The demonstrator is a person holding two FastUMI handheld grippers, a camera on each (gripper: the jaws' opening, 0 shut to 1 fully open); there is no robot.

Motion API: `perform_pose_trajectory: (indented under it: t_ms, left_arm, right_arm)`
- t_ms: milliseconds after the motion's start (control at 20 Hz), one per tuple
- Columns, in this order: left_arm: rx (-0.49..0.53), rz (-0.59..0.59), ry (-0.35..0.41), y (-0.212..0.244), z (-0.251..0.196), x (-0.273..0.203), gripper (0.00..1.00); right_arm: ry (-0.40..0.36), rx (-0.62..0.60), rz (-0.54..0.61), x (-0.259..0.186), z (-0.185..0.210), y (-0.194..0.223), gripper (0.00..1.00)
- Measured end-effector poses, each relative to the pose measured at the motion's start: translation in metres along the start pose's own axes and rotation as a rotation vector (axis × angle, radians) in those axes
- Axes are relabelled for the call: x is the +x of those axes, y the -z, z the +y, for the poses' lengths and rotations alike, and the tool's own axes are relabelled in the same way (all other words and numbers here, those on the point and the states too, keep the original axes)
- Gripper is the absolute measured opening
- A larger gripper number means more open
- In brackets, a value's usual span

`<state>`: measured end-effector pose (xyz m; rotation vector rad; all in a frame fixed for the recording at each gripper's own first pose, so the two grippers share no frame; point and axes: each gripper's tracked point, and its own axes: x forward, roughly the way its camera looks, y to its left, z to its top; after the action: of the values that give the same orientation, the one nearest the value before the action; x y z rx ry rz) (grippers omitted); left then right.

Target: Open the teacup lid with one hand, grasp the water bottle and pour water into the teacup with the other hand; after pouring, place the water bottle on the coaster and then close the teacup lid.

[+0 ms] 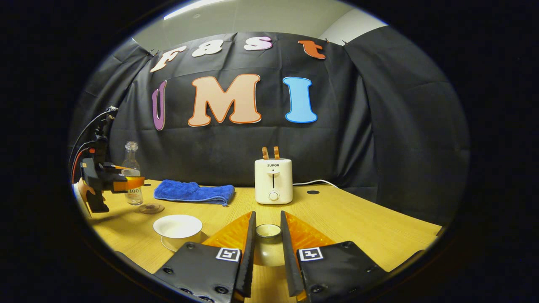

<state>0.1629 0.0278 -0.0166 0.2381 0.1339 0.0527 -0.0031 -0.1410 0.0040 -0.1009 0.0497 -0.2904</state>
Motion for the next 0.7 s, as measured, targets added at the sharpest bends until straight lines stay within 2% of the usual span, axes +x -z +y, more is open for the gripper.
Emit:
perform_pose_trajectory:
  t_ms: [250, 700]
  left_arm:
    - [-0.194, 0.032, 0.026, 0.015, -0.002, 0.025, 0.71]
    - [-0.220, 0.033, 0.027, 0.023, -0.001, 0.026, 0.73]
  right_arm:
    - [0.002, 0.001, 0.001, 0.000, 0.000, 0.000, 0.36]
    - [0.006, 0.000, 0.001, 0.001, -0.001, 0.000, 0.36]
